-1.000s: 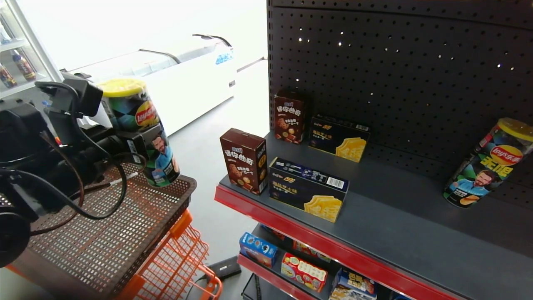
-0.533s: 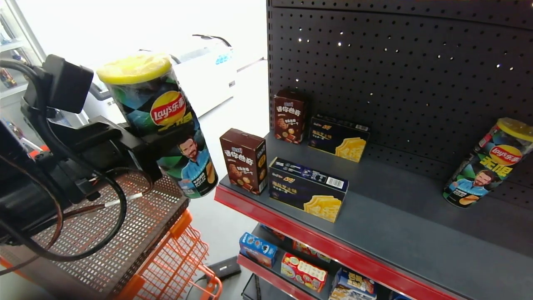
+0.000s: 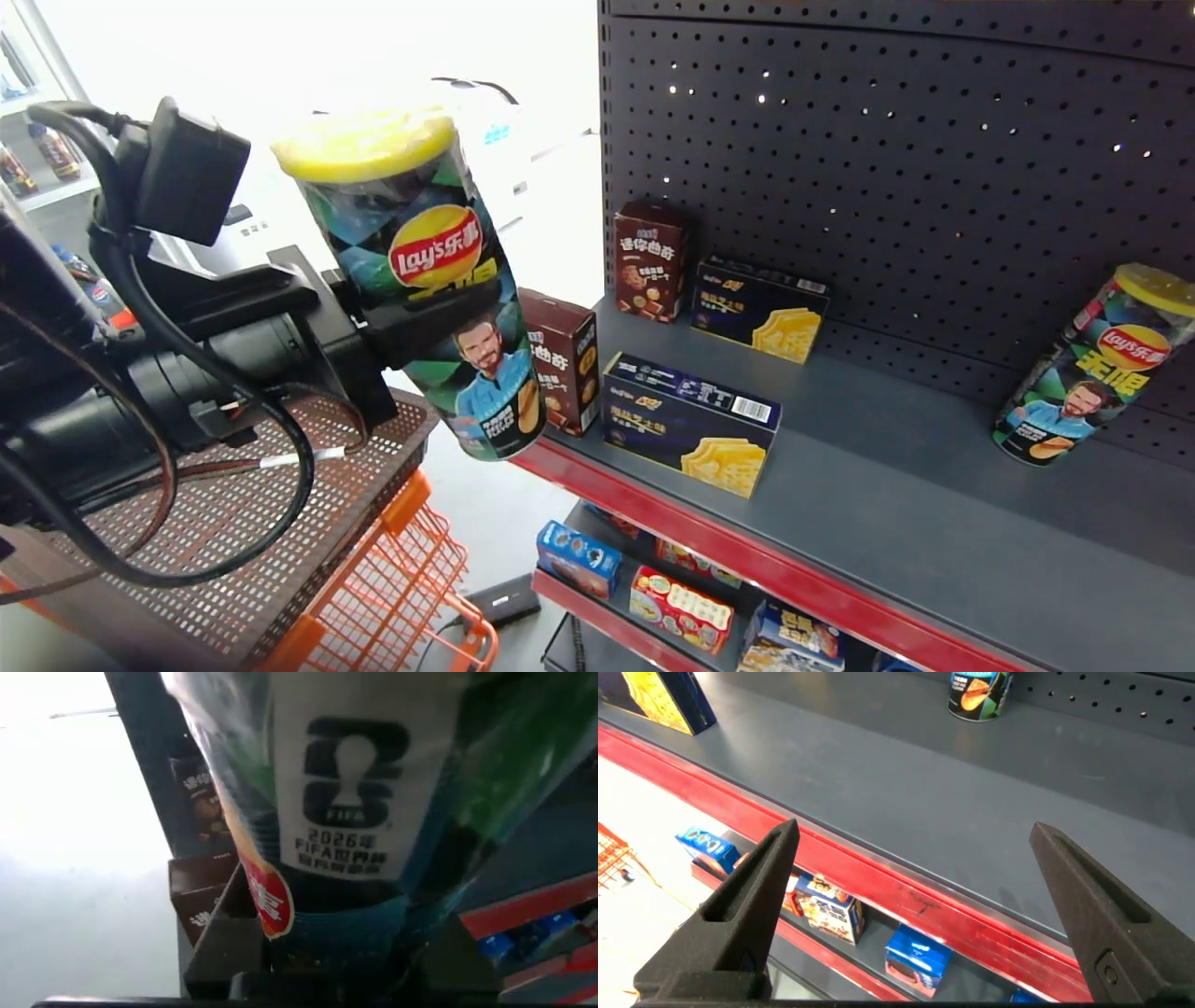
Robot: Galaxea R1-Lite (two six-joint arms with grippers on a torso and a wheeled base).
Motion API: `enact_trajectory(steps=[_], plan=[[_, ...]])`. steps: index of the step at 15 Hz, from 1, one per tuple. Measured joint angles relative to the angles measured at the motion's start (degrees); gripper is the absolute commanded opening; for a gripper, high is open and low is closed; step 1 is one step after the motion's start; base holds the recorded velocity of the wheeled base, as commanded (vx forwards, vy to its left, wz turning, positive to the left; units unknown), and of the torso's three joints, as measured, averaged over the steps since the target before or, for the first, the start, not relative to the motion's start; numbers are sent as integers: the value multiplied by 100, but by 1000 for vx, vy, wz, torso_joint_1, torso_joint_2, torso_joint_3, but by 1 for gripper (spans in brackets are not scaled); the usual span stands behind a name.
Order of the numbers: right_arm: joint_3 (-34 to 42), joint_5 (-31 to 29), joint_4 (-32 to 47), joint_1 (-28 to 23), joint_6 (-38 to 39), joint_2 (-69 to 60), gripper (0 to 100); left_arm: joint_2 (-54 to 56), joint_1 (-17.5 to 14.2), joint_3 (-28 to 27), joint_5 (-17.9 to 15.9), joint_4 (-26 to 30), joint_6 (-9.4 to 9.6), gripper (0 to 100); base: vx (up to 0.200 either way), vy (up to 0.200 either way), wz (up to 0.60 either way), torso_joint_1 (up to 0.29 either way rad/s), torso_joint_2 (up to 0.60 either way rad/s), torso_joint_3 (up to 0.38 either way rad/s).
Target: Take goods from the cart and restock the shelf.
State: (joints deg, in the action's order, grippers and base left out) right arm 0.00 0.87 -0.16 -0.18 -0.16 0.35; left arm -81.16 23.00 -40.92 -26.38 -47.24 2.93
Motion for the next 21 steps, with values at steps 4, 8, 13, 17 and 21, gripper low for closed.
enact_trajectory(steps=[4, 8, 13, 17, 21], plan=[[0, 0, 21, 0, -5, 0, 100, 51, -71, 608, -681, -274, -2, 0, 0, 0, 0, 0, 0, 0], [0, 9, 2, 0, -28, 0, 100, 38, -43, 672, -975, -340, 0, 0, 0, 0, 0, 0, 0, 0], [0, 11, 2, 0, -35, 0, 100, 10, 28, 617, -1215, -361, 2, 0, 0, 0, -480, 1, 3, 3], [0, 9, 0, 0, -35, 0, 100, 2, 48, 549, -1221, -354, -2, 0, 0, 0, -600, 0, 2, 2], [0, 9, -2, -2, -35, 0, 100, 2, 48, 494, -1221, -358, -4, 0, 0, 0, -600, -1, 5, 1]])
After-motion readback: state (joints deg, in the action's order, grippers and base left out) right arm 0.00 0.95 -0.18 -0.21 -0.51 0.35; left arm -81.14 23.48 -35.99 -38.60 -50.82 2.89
